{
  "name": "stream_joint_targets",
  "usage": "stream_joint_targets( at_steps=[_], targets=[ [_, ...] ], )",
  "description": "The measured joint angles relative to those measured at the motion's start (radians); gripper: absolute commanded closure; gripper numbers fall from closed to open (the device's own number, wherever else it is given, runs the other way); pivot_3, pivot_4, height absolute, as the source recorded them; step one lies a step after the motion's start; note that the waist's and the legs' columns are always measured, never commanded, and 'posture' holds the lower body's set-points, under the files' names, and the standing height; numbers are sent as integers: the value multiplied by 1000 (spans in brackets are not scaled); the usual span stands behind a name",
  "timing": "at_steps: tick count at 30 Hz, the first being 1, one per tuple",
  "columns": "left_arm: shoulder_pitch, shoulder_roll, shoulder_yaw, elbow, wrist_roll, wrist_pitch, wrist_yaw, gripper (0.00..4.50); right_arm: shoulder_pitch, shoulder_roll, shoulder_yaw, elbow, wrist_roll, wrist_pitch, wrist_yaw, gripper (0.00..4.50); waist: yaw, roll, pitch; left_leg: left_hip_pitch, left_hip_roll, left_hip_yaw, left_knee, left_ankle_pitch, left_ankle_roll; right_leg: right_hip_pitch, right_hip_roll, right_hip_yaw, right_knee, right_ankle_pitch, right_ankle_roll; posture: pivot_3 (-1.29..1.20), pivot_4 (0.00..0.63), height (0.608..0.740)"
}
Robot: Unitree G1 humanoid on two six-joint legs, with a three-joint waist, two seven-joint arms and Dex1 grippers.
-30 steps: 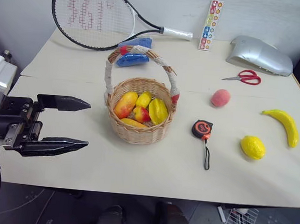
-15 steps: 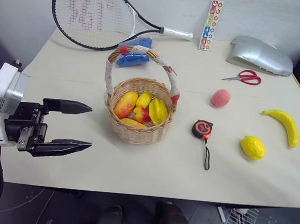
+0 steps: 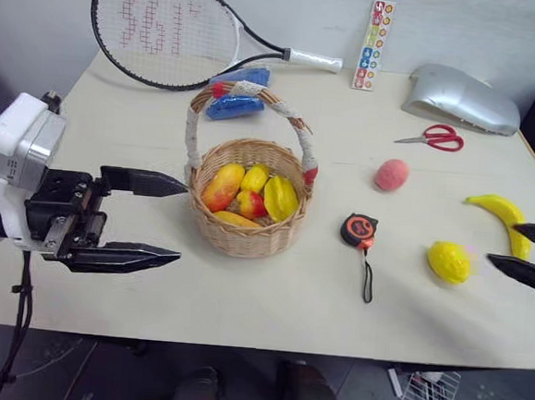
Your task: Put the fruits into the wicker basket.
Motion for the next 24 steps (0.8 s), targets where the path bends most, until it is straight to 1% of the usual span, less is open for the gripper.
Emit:
stream_joint_targets(
  at_steps=[2,4,5,7,9,14,18,20,24],
  targets=[
    [-35,-15,-57,-7,12,-8,-3,0,-85,25,119,-18,-42,-43,-13,61,1,0,0,-1,0,0,0,1,-2,-1,0,0,0,0,0,0,150,740],
    [-83,-30,-122,-10,36,-18,-10,0,-206,72,266,9,-118,-99,-17,61,1,-1,0,-2,-1,0,1,1,-3,-1,1,0,0,0,0,0,150,740],
    [-103,-36,-147,-15,44,-23,-13,0,-245,91,319,19,-144,-123,-14,61,1,-1,0,-3,-1,0,1,2,-3,-2,1,0,0,0,0,0,150,740],
    [-150,-48,-195,-11,65,-29,-19,0,-360,137,447,98,-225,-180,3,61,1,-1,0,-6,-1,0,3,2,-4,-3,5,0,0,0,1,0,150,740],
    [-186,-63,-230,-2,83,-31,-24,0,-461,179,541,188,-295,-235,18,61,1,-1,0,-10,-1,0,5,3,-3,-7,6,0,1,1,1,0,150,740],
    [-250,-85,-267,12,101,-29,-20,0,-640,282,653,412,-413,-301,17,61,1,-1,1,-12,1,0,9,2,-3,-7,7,0,1,1,1,0,150,740],
    [-270,-98,-286,12,112,-28,-10,0,-685,326,718,506,-467,-336,43,61,1,-1,1,-13,2,0,9,2,-3,-7,8,0,1,1,1,0,150,740],
    [-285,-104,-292,21,123,-27,-2,0,-705,347,732,566,-493,-342,44,61,1,-1,1,-13,2,0,10,2,-3,-7,8,0,2,1,1,0,150,740],
    [-303,-105,-292,44,137,-27,4,0,-735,352,741,623,-521,-342,41,61,0,-1,1,-12,2,0,11,2,-3,-7,8,1,3,1,1,0,150,740]
  ],
)
